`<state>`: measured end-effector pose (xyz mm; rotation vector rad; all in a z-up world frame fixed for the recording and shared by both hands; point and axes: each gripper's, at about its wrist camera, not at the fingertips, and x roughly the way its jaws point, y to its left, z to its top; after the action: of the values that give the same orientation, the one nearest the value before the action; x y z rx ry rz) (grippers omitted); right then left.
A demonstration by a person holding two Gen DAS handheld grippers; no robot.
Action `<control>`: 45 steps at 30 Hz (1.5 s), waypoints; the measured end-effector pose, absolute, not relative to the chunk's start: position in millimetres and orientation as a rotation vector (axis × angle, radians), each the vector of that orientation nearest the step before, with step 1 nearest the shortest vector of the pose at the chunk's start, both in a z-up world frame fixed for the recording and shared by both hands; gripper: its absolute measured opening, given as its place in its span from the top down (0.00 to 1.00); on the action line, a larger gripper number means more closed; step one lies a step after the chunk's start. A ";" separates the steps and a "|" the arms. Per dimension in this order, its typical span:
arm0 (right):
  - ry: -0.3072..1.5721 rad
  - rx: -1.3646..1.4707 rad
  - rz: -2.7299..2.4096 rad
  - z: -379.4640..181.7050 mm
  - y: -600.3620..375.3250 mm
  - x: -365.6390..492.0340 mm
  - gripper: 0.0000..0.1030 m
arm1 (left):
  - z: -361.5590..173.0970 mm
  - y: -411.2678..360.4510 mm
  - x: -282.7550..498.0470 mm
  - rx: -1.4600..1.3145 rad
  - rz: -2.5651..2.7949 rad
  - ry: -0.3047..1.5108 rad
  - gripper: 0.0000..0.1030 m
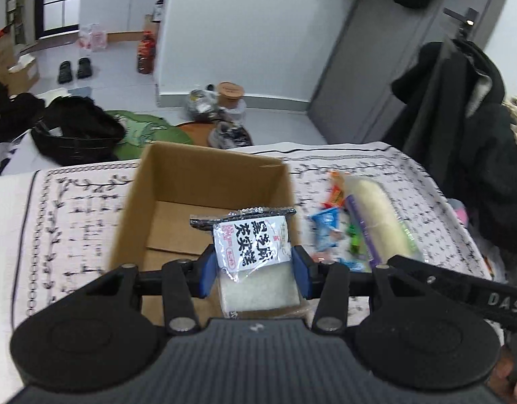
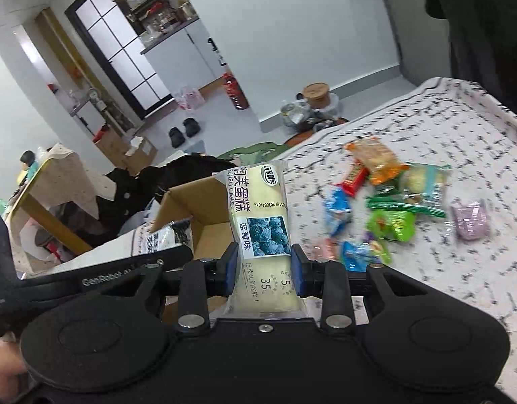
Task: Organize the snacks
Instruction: 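Carry both packets into the cardboard box and open both grippers, then grasp the small yellow snack stick with the left gripper while the right approaches the purple packet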
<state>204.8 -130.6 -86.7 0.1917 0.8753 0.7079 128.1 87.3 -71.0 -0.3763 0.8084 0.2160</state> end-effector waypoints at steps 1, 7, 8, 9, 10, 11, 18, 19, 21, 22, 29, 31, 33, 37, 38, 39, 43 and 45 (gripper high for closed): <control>0.876 0.193 0.713 -86.7 -126.1 204.9 0.70 | -72.1 91.8 127.4 -0.379 0.227 0.813 0.55; 0.881 0.199 0.747 -87.9 -101.3 203.4 0.70 | -72.9 110.6 118.9 -0.388 0.289 0.809 0.53; 0.883 0.201 0.750 -88.3 -97.5 203.7 0.70 | -72.5 113.2 117.6 -0.391 0.295 0.807 0.53; 0.888 0.207 0.752 -88.9 -93.3 204.1 0.70 | -71.8 115.2 116.9 -0.394 0.300 0.806 0.52; 0.890 0.213 0.756 -88.7 -90.0 203.5 0.70 | -70.9 116.3 116.0 -0.394 0.302 0.803 0.52; 0.889 0.218 0.760 -88.4 -87.2 203.2 0.69 | -69.9 116.6 115.3 -0.393 0.306 0.801 0.52; 0.864 0.213 0.764 -84.6 -82.8 199.1 0.30 | -69.7 117.5 112.1 -0.380 0.325 0.816 0.47; 0.851 0.194 0.753 -83.3 -85.7 198.1 0.28 | -69.7 117.4 111.9 -0.377 0.323 0.818 0.46; 0.848 0.161 0.725 -83.8 -92.6 198.0 0.22 | -68.7 115.0 110.9 -0.371 0.318 0.820 0.38; 0.850 0.153 0.706 -84.3 -98.2 197.9 0.17 | -68.3 113.5 110.3 -0.369 0.318 0.822 0.36; 0.833 0.125 0.635 -84.8 -139.7 195.0 0.02 | -66.0 96.7 114.8 -0.370 0.279 0.847 0.28; 0.822 0.120 0.623 -83.3 -150.6 195.0 0.00 | -63.8 89.1 116.0 -0.359 0.262 0.840 0.23; 0.813 0.111 0.612 -82.0 -162.6 194.0 0.00 | -61.4 81.9 117.2 -0.351 0.245 0.828 0.16; 0.798 0.095 0.602 -80.3 -181.1 195.1 0.00 | -56.8 66.7 120.3 -0.334 0.207 0.803 0.04; 0.790 0.089 0.594 -80.2 -185.3 195.2 0.00 | -55.9 63.0 121.3 -0.330 0.200 0.796 0.00; 0.784 0.079 0.584 -79.5 -189.1 194.5 0.00 | -55.4 59.3 122.4 -0.325 0.194 0.790 0.00; 0.773 0.069 0.571 -77.4 -205.1 195.4 0.00 | -54.6 46.9 128.9 -0.319 0.171 0.783 0.00; 0.765 0.061 0.558 -77.7 -213.2 197.3 0.00 | -54.8 41.1 132.1 -0.324 0.149 0.782 0.00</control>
<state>197.3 -213.2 -77.7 0.0609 0.7652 0.5583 132.1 41.1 -54.8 -0.3238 0.7823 0.1493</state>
